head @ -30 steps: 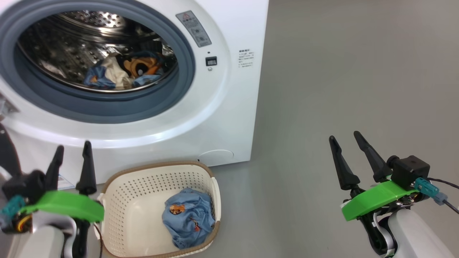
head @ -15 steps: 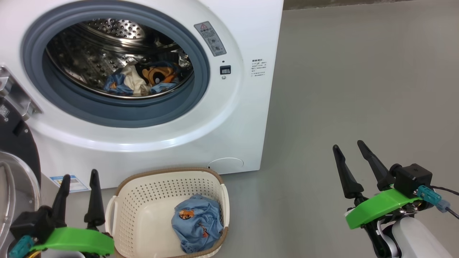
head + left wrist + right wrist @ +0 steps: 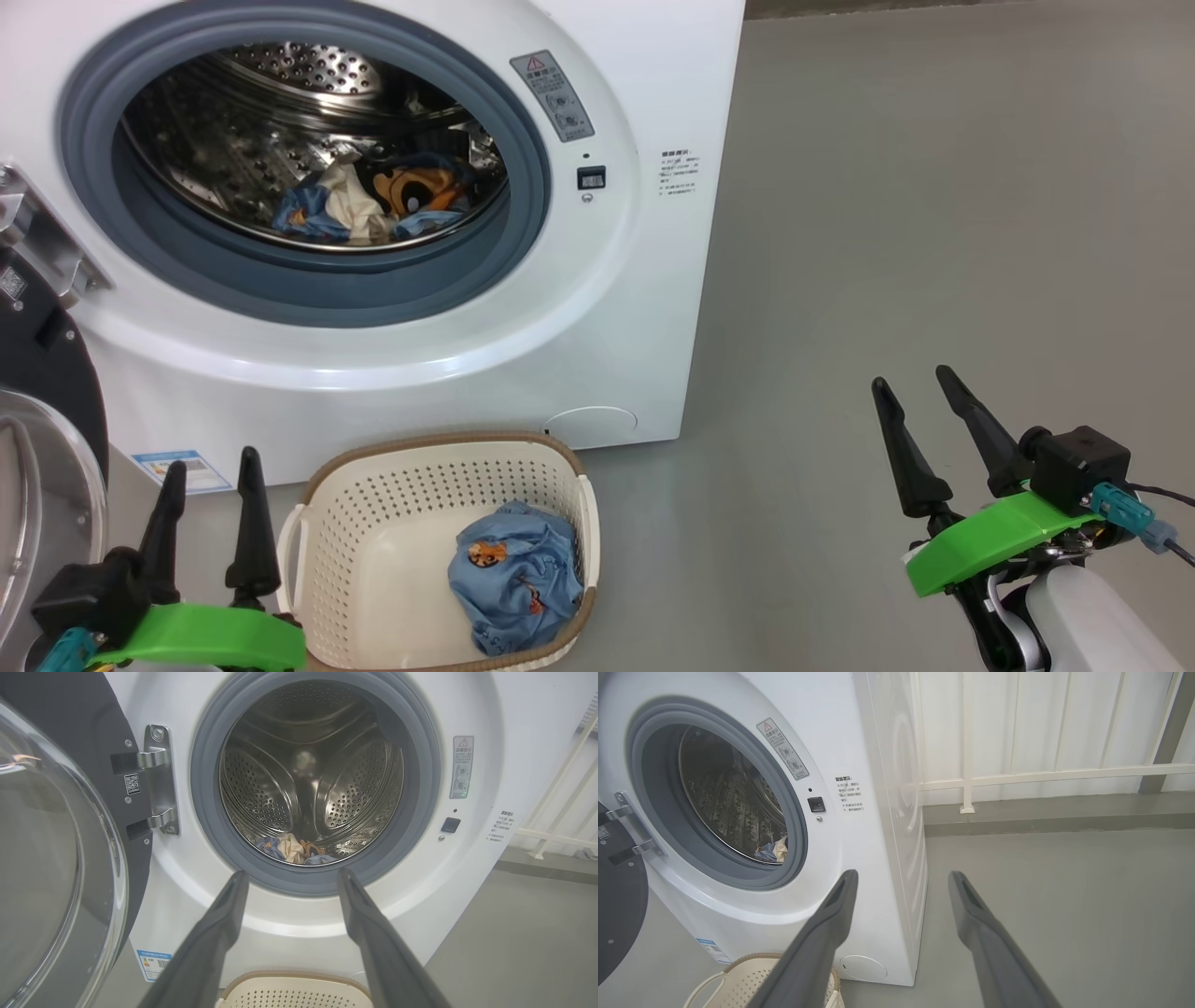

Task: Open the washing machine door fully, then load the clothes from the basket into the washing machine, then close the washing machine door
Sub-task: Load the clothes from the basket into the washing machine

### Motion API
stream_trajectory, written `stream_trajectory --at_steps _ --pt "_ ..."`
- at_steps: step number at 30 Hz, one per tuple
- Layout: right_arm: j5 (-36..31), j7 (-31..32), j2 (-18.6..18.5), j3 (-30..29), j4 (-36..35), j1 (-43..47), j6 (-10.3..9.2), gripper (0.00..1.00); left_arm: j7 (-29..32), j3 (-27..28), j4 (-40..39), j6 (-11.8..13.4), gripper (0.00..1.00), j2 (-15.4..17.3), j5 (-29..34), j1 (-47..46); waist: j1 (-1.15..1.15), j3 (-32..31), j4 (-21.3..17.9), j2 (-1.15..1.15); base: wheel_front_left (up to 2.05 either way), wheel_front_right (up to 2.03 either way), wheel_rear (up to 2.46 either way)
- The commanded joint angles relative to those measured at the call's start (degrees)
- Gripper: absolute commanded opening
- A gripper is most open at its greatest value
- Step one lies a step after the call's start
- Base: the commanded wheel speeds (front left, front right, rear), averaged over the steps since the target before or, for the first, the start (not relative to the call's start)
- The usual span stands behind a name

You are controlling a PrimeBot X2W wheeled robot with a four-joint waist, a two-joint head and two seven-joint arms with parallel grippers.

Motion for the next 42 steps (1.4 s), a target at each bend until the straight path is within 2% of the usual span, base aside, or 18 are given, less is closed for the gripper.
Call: stream_trajectory --at_steps 1,26,34,42 --pt "-0.53 -0.45 -0.79 0.98 -1.23 -0.52 0.25 1.0 -0.37 2.31 -1.77 0.12 1.0 1.06 0.58 -1.01 0.0 0.06 -0.07 0.0 0.0 0.0 0.0" --pt "-0.9 -0.45 -0.59 1.72 -1.27 -0.94 0.25 1.0 0.26 1.02 1.28 -1.45 1.0 0.64 0.64 -2.6 0.0 2.74 -0.81 0.0 0.0 0.0 0.0" --pt "-1.14 -0.45 0.18 0.8 -1.61 -1.74 0.25 1.0 2.08 -0.53 3.07 -2.44 1.0 1.06 0.68 -5.28 0.0 7.39 -1.1 0.0 0.0 0.0 0.0" --pt "-1.88 -0.45 1.69 -0.07 -2.22 -3.92 0.25 1.0 3.93 -3.22 8.86 -4.43 1.0 0.98 1.39 -10.94 0.0 13.65 -1.89 0.0 0.0 0.0 0.0"
